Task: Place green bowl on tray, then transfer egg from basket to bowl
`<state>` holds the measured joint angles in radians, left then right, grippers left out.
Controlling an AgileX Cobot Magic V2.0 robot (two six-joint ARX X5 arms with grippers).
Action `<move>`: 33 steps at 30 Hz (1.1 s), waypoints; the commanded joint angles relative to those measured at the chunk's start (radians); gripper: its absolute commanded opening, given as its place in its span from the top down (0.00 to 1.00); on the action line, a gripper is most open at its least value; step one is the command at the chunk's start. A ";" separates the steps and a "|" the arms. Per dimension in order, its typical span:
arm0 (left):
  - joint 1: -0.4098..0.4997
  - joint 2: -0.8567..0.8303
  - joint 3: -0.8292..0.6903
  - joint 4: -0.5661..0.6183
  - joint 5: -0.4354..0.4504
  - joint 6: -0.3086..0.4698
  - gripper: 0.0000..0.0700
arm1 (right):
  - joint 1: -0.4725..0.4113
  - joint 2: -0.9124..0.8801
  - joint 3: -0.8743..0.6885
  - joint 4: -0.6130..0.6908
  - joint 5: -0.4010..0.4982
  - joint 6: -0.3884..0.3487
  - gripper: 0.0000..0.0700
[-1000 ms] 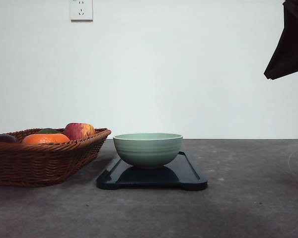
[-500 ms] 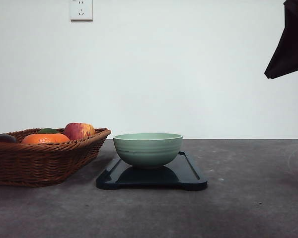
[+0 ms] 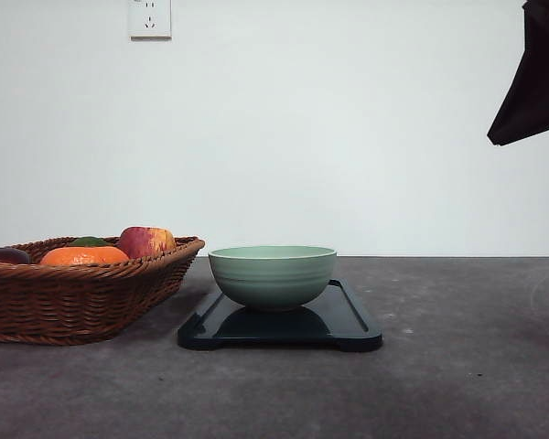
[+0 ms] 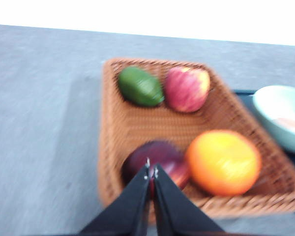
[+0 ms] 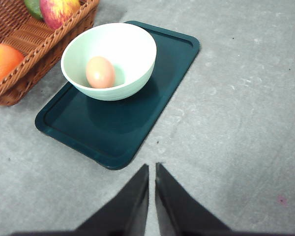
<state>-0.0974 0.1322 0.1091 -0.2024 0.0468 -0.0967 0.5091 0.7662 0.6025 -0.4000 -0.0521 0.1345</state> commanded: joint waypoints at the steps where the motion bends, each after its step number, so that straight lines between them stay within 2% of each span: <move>1: 0.015 -0.044 -0.023 0.015 -0.007 0.020 1.00 | 0.006 0.003 0.007 0.011 0.001 -0.003 0.98; 5: 0.052 -0.125 -0.085 0.021 -0.026 0.034 1.00 | 0.006 0.003 0.007 0.011 0.001 -0.003 0.98; 11: 0.080 -0.129 -0.096 0.015 -0.029 0.052 1.00 | 0.006 0.003 0.007 0.011 0.001 -0.004 0.98; 29: 0.081 -0.129 -0.096 0.015 -0.029 0.052 1.00 | 0.006 0.003 0.007 0.010 0.001 -0.006 0.98; 33: 0.081 -0.129 -0.096 0.015 -0.029 0.052 1.00 | 0.003 -0.039 -0.004 -0.002 0.067 -0.126 0.98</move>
<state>-0.0170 0.0048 0.0326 -0.1806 0.0212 -0.0624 0.5085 0.7386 0.5975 -0.4112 -0.0022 0.0770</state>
